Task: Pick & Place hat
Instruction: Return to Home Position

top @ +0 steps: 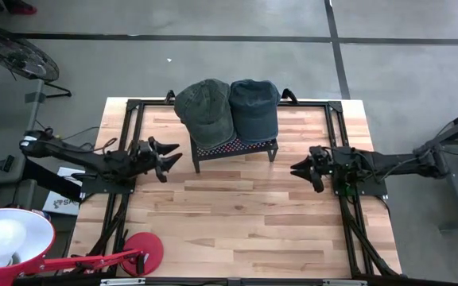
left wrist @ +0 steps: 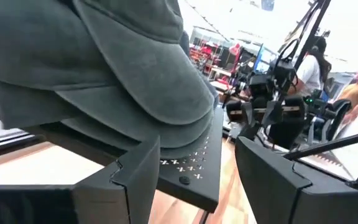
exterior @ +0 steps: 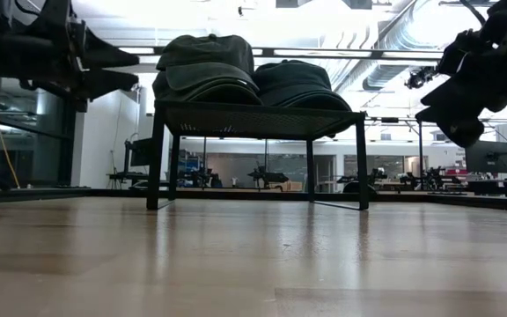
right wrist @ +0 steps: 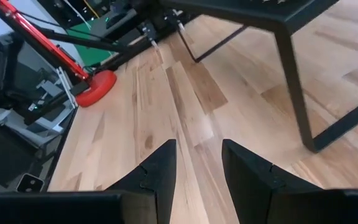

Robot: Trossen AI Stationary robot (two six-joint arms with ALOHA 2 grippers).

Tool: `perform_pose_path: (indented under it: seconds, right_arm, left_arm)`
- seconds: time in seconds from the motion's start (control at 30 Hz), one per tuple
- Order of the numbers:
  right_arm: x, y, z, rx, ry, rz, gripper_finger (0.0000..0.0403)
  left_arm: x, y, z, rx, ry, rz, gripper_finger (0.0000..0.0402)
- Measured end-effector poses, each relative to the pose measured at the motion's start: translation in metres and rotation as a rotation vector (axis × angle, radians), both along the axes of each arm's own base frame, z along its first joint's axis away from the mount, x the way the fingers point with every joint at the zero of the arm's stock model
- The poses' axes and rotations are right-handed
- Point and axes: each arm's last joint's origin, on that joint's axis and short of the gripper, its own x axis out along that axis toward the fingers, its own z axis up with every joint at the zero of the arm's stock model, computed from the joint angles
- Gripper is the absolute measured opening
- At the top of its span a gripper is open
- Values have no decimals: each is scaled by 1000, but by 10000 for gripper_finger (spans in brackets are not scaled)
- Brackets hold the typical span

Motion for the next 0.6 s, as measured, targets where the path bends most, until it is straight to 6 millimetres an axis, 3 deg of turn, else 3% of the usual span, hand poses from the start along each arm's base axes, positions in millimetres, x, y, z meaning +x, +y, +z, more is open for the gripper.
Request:
perform_pose_path:
  seconds: [0.27,0.43,0.53,0.6]
  right_arm:
    - [-13,-4,-1,-40,3,-38,122]
    - [-13,-6,8,-106,-141,-99,122]
    - [-7,-6,-3,-104,-270,-105,122]
    - [-7,-7,-8,-105,-240,-112,122]
  left_arm:
    - [-24,5,2,-3,-19,-4,206]
    - [-34,7,2,-6,-43,-24,206]
    - [-33,8,1,-10,-30,10,206]
    - [-34,8,0,-23,-24,40,206]
